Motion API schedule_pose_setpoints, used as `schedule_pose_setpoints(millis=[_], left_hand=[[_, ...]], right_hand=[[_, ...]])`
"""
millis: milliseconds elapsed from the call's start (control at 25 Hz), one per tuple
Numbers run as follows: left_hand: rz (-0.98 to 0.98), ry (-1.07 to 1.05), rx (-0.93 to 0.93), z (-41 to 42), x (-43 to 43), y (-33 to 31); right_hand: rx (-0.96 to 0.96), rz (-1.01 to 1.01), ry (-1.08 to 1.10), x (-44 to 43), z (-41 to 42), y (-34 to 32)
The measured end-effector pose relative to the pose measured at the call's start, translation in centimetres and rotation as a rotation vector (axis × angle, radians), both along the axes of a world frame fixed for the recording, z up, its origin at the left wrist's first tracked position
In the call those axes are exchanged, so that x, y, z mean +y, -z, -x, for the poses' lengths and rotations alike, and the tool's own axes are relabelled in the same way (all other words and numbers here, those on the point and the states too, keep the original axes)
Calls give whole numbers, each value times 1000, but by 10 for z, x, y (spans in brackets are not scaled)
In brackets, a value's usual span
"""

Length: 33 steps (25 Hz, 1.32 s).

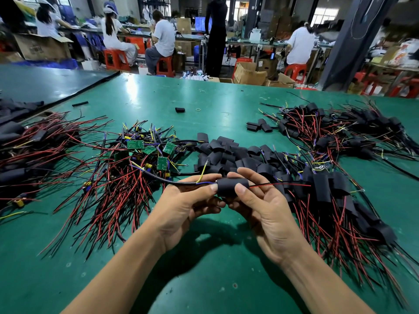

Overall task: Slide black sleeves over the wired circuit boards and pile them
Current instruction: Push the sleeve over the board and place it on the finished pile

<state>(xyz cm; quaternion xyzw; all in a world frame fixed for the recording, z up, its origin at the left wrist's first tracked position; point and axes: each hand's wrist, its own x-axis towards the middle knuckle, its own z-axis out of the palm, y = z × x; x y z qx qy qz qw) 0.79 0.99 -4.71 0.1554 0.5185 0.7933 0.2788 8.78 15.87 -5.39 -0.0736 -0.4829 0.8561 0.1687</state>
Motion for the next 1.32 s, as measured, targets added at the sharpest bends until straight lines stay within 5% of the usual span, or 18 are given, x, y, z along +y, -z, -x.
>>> schedule_pose_setpoints(millis=[560, 1000, 1160, 1320], left_hand=[[122, -132, 191, -5, -1, -3], [124, -3, 54, 3, -2, 0], [15, 66, 9, 5, -2, -1], [107, 44, -1, 7, -3, -1]], right_hand=[[-41, 76, 38, -6, -2, -1], [-256, 1, -231, -8, -8, -9], [-156, 48, -242, -8, -11, -14], [21, 311, 31, 15, -10, -26]])
